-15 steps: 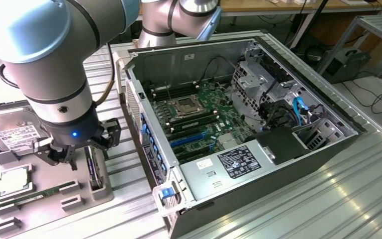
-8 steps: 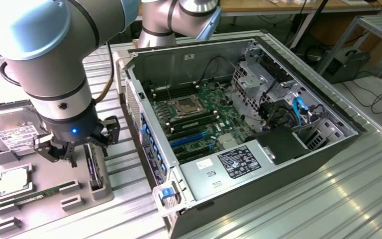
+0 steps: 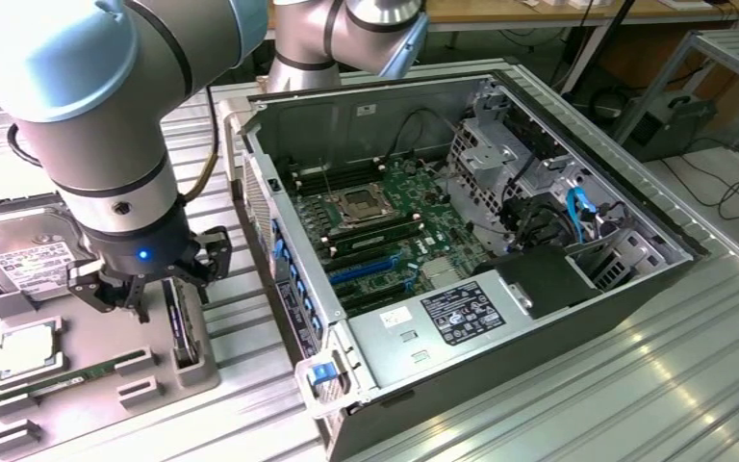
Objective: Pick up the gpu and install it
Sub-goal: 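Pick up the gpu and move the gpu toward the slot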
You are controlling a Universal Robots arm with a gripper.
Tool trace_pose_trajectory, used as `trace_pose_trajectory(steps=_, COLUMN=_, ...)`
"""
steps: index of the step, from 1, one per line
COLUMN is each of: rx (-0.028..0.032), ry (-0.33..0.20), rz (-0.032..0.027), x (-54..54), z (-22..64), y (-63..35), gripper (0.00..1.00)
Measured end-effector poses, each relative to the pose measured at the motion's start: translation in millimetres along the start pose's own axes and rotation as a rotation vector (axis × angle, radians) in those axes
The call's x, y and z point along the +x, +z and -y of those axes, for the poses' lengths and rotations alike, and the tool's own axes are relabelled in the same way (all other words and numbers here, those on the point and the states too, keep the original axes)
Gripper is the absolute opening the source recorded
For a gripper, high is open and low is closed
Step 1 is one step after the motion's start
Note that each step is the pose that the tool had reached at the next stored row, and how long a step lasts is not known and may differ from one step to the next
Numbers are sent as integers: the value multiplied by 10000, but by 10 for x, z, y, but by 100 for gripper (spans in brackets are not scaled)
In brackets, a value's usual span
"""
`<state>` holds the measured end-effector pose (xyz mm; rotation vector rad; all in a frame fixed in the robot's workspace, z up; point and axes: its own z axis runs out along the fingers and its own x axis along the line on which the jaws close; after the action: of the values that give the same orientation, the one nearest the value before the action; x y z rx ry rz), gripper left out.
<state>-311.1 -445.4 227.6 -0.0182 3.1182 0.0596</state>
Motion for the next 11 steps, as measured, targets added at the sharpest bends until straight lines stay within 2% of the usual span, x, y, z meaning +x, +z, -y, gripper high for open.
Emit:
trace_pose_trajectory(steps=2, rx=-4, ry=1, rz=4, x=0, z=0, y=11, gripper=65)
trace_pose_trajectory(steps=4, rx=-1, ry=1, rz=1, x=1, z=0, y=19, gripper=52)
trace_pose_trajectory(steps=6, rx=0, ry=2, rz=0, x=2, z=1, y=24, gripper=52)
trace_pose_trajectory(steps=7, rx=-1, ry=2, rz=2, x=1, z=1, y=28, gripper=45)
trace_pose_trajectory(steps=11, rx=-2, ry=1, rz=2, x=1, z=5, y=39, gripper=45)
